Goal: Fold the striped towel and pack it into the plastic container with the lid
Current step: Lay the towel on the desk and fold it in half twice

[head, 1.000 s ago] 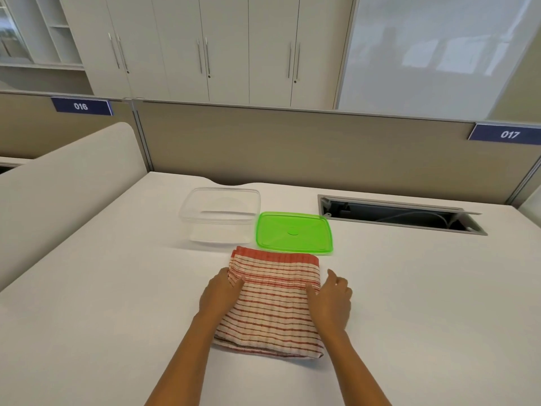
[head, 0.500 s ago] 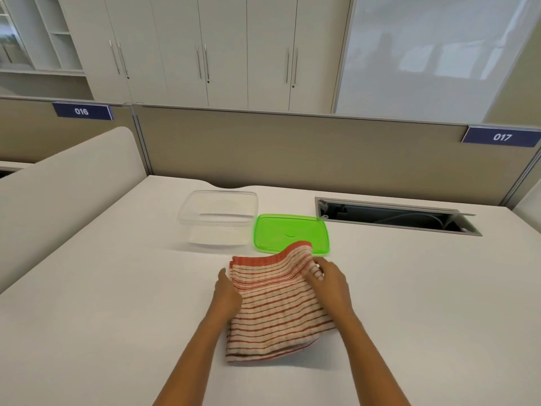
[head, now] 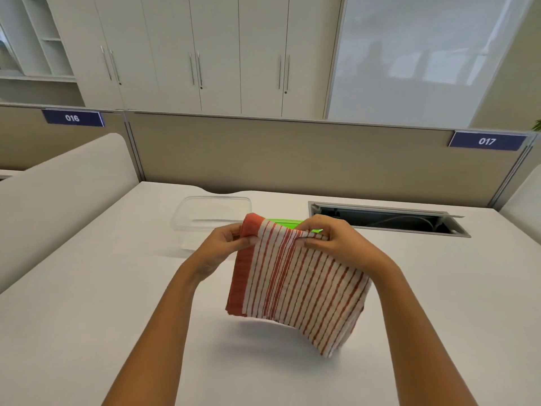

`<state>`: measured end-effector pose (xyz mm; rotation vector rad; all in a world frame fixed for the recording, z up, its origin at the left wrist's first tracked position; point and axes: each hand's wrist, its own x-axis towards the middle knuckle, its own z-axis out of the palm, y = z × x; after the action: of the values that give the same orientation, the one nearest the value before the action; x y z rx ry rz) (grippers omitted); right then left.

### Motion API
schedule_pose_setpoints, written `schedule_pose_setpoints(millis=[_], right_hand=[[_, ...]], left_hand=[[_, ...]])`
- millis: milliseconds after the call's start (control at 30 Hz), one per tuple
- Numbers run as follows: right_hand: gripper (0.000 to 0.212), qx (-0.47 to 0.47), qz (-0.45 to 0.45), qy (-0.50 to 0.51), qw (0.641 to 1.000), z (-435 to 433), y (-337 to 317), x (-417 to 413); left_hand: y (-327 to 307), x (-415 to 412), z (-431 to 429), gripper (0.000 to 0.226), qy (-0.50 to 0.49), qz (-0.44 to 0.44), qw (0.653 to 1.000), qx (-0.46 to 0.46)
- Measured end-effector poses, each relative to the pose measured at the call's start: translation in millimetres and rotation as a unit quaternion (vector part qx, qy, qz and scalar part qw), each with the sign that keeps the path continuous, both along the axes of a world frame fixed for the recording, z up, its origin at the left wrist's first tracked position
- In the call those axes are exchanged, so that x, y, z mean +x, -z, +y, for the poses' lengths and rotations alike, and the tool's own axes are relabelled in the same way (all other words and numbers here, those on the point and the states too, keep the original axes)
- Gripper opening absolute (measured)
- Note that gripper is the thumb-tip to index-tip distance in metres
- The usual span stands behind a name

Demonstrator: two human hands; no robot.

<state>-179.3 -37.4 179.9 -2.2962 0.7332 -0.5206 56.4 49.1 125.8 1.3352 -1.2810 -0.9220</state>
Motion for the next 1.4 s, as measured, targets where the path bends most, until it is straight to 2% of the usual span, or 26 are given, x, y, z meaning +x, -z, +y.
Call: schedule_pose_setpoints(millis=[67, 133, 200, 267, 367, 400, 467, 533, 633, 700, 833, 900, 1000, 1067, 1133, 1200, 1267, 1333, 1400], right_hand=[[0.017, -0.001, 0.026, 0.019, 0.999, -7, 2, -6], [0.021, -0.019, 0.076, 0.035, 0.996, -15, 8, -12], [0.015, -0.048, 0.146, 0.069, 0.986, -24, 20, -16], [0.014, -0.05, 0.18, 0.113, 0.976, -31, 32, -21], [0.017, -0.026, 0.098, 0.159, 0.982, -36, 44, -32], [0.021, -0.012, 0.045, 0.173, 0.984, -36, 46, -36], [0.031, 0.083, -0.088, 0.181, 0.976, -32, 48, -40], [0.025, 0.166, -0.204, 0.165, 0.95, -26, 49, -39], [0.015, 0.184, -0.265, 0.185, 0.928, -19, 52, -31], [0.016, 0.164, -0.24, 0.233, 0.928, -18, 63, -24], [0.034, 0.134, -0.14, 0.303, 0.933, -23, 103, -19], [0.034, 0.147, -0.102, 0.319, 0.931, -28, 123, -20], [0.034, 0.206, -0.104, 0.343, 0.911, -35, 142, -22], [0.037, 0.265, -0.099, 0.338, 0.898, -39, 150, -24], [0.042, 0.332, -0.091, 0.321, 0.882, -40, 157, -26], [0.05, 0.344, -0.063, 0.324, 0.879, -40, 160, -29], [0.057, 0.295, -0.026, 0.35, 0.889, -39, 160, -31], [0.06, 0.2, 0.025, 0.366, 0.908, -35, 158, -34], [0.055, 0.094, 0.069, 0.367, 0.923, -29, 155, -37]], left_hand=[[-6, -3, 1, 0.024, -0.035, 0.004, 0.999, -0.031], [-14, -7, 1, 0.012, -0.049, -0.007, 0.997, -0.062], [-22, -9, 2, 0.005, -0.05, -0.03, 0.994, -0.088], [-30, -11, 3, 0.007, -0.05, -0.053, 0.991, -0.11], [-32, -9, 4, 0.008, -0.067, -0.063, 0.988, -0.124], [-32, -8, 5, 0.007, -0.08, -0.056, 0.987, -0.125], [-30, -8, 4, 0.004, -0.107, -0.027, 0.987, -0.116], [-25, -9, 2, 0.006, -0.132, 0.001, 0.986, -0.097], [-13, -13, -3, 0.009, -0.146, 0.041, 0.987, -0.058], [-2, -15, -8, 0.016, -0.156, 0.076, 0.985, -0.01], [37, -14, -22, 0.049, -0.143, 0.111, 0.973, 0.14], [56, -15, -30, 0.048, -0.151, 0.153, 0.96, 0.18], [70, -20, -35, 0.038, -0.172, 0.214, 0.935, 0.226], [78, -22, -34, 0.037, -0.164, 0.216, 0.929, 0.251], [85, -23, -33, 0.036, -0.152, 0.188, 0.932, 0.272], [87, -25, -33, 0.038, -0.142, 0.143, 0.937, 0.284], [87, -26, -34, 0.046, -0.152, 0.039, 0.943, 0.294], [88, -28, -31, 0.06, -0.172, -0.156, 0.924, 0.305], [89, -33, -23, 0.06, -0.189, -0.275, 0.908, 0.253]])
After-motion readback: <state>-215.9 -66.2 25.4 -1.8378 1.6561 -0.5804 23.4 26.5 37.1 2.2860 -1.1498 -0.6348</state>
